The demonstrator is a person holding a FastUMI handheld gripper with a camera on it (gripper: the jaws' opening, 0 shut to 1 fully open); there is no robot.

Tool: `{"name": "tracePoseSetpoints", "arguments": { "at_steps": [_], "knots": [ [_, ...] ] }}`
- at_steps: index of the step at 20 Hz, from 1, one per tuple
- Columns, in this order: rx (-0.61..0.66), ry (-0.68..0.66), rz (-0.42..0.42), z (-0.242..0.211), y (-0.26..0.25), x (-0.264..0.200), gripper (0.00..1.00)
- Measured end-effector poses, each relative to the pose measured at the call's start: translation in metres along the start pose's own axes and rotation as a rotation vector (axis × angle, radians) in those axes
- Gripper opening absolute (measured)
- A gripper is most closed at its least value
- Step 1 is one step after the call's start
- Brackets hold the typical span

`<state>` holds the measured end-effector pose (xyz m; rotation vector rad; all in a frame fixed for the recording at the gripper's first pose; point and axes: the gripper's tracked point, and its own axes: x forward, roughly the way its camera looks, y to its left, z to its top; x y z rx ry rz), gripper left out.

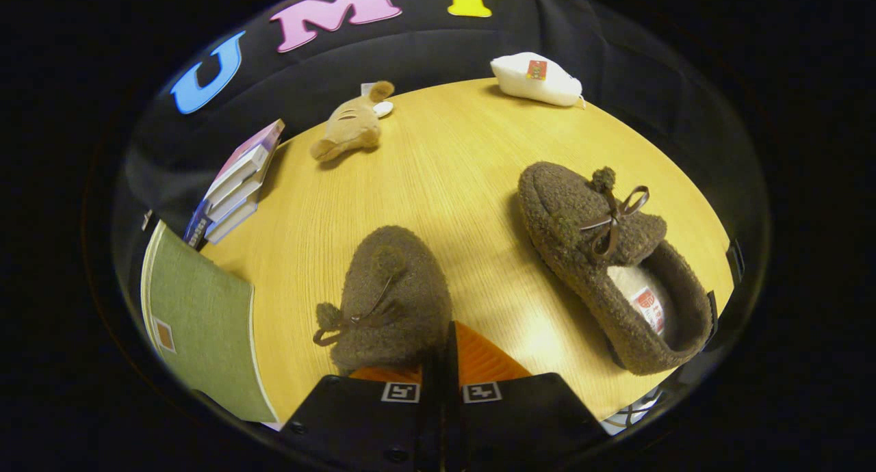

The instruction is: Open the storage box then place both shoes into the box .Put the left shoe in first, then the right shoe, with the right side of both shoes facing outward in a uniform manner.

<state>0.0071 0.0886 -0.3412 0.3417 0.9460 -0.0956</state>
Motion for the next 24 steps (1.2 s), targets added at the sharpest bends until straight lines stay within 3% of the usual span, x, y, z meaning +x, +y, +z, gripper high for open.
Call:
{"name": "tracePoseSetpoints", "arguments": {
  "at_steps": [5, 12, 17, 24],
  "knots": [
    [0.014, -0.002, 0.014, 0.01, 0.007, -0.013, 0.05],
    [0.058, -0.098, 0.085, 0.06, 0.036, -0.074, 0.05],
    [0.057, -0.136, 0.165, 0.088, 0.072, -0.125, 0.05],
    [0.087, -0.171, 0.351, 0.129, 0.161, -0.187, 0.05]
  ]
}}
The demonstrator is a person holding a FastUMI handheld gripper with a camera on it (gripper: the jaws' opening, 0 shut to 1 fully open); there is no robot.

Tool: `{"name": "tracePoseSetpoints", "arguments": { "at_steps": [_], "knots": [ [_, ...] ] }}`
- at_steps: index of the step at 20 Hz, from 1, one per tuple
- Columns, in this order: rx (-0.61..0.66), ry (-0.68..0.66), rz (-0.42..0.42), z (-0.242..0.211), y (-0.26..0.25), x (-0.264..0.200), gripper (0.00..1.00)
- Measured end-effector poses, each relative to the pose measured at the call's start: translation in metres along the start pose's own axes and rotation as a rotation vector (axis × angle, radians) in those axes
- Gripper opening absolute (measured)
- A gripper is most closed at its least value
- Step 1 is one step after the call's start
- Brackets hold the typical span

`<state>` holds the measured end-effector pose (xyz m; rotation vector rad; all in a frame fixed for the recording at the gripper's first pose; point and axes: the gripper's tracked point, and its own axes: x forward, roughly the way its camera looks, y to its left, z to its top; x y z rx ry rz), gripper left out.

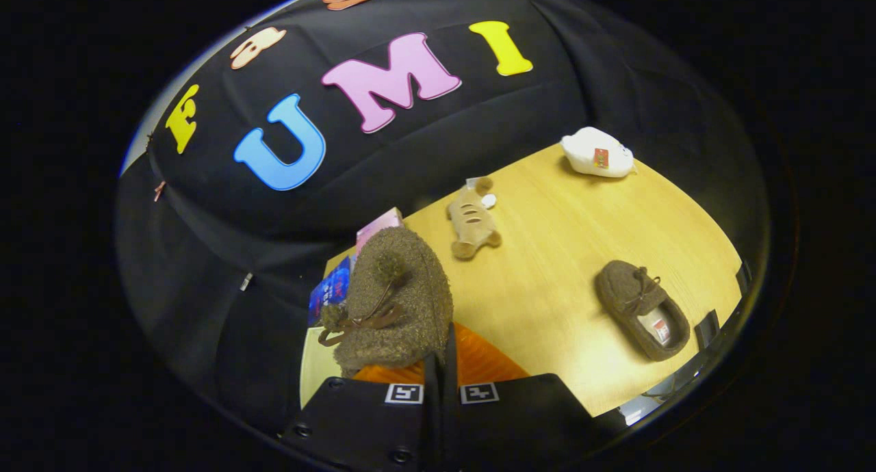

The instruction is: Open the storage box then place both shoes into the box .Put the left shoe in first, then the right shoe, with the right side of both shoes facing outward in a uniform manner.

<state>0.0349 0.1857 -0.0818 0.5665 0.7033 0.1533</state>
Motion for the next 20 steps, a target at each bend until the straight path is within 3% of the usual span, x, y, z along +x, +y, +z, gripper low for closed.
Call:
{"name": "tracePoseSetpoints", "arguments": {
  "at_steps": [3, 9, 15, 20],
  "knots": [
    [0.007, 0.04, 0.064, -0.008, 0.055, 0.011, 0.05],
    [-0.026, 0.202, 0.135, -0.079, 0.135, 0.041, 0.05],
    [-0.017, 0.318, 0.122, -0.161, 0.162, 0.084, 0.05],
    [-0.019, 0.371, -0.023, -0.198, 0.132, 0.12, 0.06]
  ]
}}
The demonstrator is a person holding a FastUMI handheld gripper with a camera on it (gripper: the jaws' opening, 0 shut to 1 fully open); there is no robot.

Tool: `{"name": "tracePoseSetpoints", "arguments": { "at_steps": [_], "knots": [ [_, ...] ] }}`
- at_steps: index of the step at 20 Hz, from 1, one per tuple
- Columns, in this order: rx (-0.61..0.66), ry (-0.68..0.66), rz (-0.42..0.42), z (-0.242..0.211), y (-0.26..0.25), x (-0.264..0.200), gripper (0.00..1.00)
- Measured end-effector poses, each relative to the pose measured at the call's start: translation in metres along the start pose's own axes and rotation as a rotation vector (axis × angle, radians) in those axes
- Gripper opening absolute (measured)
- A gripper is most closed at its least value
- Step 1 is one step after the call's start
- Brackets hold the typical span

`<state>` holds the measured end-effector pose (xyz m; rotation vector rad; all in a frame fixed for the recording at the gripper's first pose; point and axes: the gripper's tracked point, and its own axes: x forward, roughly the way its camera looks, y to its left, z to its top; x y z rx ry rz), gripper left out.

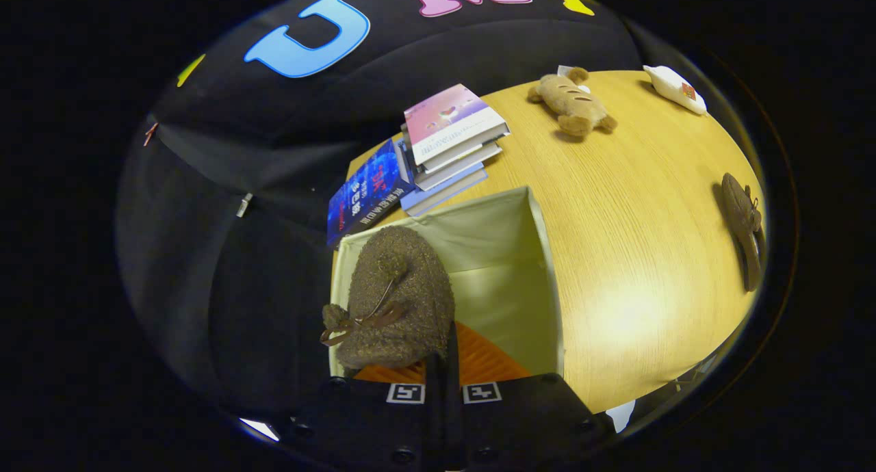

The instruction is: Open the storage box then place both shoes into the box .Put the left shoe in first, then the right shoe, with the right side of both shoes facing outward in a uniform manner.

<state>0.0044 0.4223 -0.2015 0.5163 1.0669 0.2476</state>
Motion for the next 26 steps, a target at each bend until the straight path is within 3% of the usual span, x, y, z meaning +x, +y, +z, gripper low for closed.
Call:
{"name": "tracePoseSetpoints", "arguments": {
  "at_steps": [6, 8, 10, 14, 18, 20, 23, 26],
  "knots": [
    [-0.008, 0.04, -0.082, -0.02, -0.001, 0.032, 0.07],
    [-0.009, 0.049, -0.079, -0.026, 0.004, 0.039, 0.14],
    [-0.051, 0.077, -0.051, -0.041, 0.012, 0.041, 0.34],
    [-0.195, 0.133, 0.041, -0.062, 0.023, 0.02, 0.96],
    [-0.24, 0.077, 0.164, -0.041, 0.029, -0.034, 0.98],
    [-0.318, 0.011, 0.178, -0.018, 0.007, -0.065, 0.99],
    [-0.428, -0.096, 0.163, 0.019, -0.046, -0.113, 0.99],
    [-0.499, -0.175, 0.09, 0.055, -0.125, -0.152, 0.99]
  ]
}}
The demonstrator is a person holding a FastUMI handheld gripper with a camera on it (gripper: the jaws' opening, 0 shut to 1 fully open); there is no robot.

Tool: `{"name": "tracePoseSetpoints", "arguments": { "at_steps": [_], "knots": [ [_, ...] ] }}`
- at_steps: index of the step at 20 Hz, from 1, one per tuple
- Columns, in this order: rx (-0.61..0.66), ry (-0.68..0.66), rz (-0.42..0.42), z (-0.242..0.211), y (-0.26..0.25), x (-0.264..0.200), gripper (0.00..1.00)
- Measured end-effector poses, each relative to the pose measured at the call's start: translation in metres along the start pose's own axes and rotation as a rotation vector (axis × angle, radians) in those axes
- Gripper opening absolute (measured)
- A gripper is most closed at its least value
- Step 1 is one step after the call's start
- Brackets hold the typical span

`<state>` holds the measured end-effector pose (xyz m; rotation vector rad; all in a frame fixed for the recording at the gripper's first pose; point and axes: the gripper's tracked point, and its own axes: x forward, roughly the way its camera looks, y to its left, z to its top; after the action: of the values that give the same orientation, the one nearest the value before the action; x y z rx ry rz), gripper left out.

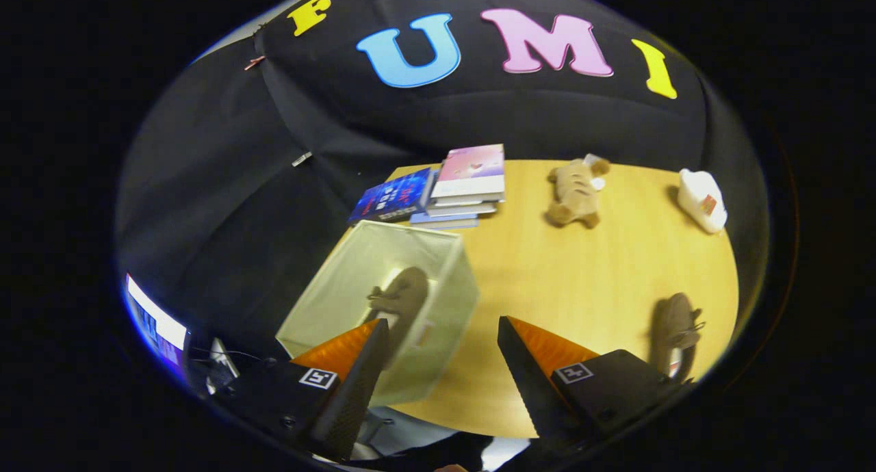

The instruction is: Open the storage box then place both shoes into the box .Put the left shoe in first, then the right shoe, with the right side of both shoes facing outward in a uniform manner.

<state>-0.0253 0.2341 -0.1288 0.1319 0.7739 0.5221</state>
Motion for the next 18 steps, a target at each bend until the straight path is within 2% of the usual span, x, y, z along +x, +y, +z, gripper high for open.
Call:
{"name": "tracePoseSetpoints", "arguments": {
  "at_steps": [4, 7, 13, 18],
  "knots": [
    [-0.021, -0.006, -0.14, -0.019, -0.119, -0.046, 0.99],
    [-0.006, 0.019, -0.205, -0.039, -0.189, -0.07, 0.99],
    [-0.025, 0.073, -0.263, -0.073, -0.296, -0.081, 0.99],
    [-0.09, 0.188, -0.252, -0.117, -0.349, -0.052, 0.99]
  ]
}}
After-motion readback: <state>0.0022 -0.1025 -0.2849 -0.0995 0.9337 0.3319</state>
